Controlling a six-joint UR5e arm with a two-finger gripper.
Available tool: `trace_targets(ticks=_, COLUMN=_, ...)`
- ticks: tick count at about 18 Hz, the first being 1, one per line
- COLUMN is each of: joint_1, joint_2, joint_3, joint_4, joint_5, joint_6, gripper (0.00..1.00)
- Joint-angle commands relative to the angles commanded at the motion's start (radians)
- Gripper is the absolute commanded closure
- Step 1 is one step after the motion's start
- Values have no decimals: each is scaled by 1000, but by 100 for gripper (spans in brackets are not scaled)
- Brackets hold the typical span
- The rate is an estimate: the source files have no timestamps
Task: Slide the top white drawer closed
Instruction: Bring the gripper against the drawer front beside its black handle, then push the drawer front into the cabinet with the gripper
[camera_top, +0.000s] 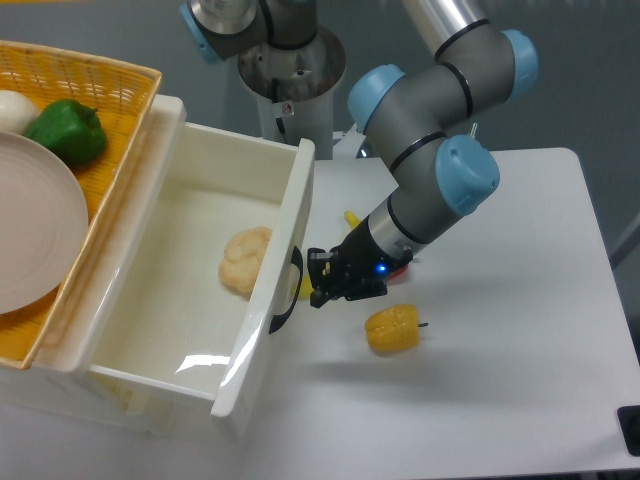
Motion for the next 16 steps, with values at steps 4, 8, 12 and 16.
trace_targets(ticks=4, joint_1=-20, joint_2=18, joint_3=0, joint_4=-34, joint_5=-3, joint_6=-2, gripper=91)
trace_targets(ticks=8, joint_1=-34, joint_2=29, joint_3=-2, joint_4=-48, joint_5=-3, joint_6=-3, gripper=91)
trace_targets(ticks=12, joint_1=-49, joint_2=37, joint_3=-5, joint_4=-60, joint_5=-3, joint_6=-3, gripper=90)
trace_targets(ticks=16, joint_1=-72, joint_2=45, joint_3=-9, joint_4=-60, joint_5=-3, joint_6=-6, gripper=90)
